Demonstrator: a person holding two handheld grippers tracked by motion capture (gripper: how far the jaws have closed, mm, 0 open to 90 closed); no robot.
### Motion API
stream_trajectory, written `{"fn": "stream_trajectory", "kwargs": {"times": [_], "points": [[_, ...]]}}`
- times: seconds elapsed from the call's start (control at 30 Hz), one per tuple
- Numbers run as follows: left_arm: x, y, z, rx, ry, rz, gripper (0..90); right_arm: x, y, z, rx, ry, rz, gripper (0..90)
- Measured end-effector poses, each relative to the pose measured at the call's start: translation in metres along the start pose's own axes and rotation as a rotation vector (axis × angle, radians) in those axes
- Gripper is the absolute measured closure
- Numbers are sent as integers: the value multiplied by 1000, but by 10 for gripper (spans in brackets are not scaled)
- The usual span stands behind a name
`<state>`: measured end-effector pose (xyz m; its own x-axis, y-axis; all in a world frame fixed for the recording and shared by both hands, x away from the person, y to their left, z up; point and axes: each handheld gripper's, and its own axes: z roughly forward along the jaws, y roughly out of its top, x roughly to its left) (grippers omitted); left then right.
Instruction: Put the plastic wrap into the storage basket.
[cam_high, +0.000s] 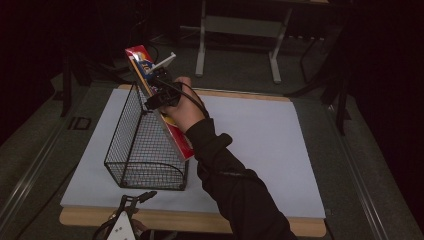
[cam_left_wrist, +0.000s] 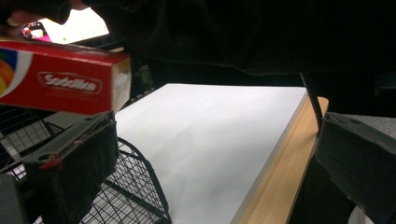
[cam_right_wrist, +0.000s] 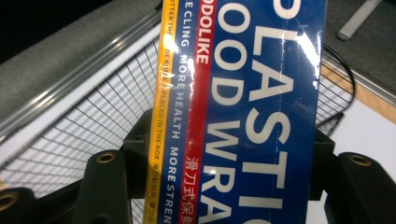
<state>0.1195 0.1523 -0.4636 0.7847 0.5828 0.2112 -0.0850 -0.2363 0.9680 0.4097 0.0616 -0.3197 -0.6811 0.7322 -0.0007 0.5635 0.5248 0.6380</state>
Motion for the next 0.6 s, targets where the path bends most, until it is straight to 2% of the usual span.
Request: {"fn": "stream_trajectory", "kwargs": {"times": [0.2,0.3,0.43,0.47,0.6], "points": [[0,0,0,0,0,0,1,6,1,13,-38,-22,1,394],[0,0,0,-2,-2,-1,1,11,0,26,-59,-26,8,394],[1,0,0,-2,-3,-2,0,15,-3,37,-53,-22,6,394],[1,0,0,-1,-3,-1,0,18,-5,45,-47,-15,3,394],[0,0,-1,-3,-2,3,1,23,-11,58,-35,-11,0,394]]}}
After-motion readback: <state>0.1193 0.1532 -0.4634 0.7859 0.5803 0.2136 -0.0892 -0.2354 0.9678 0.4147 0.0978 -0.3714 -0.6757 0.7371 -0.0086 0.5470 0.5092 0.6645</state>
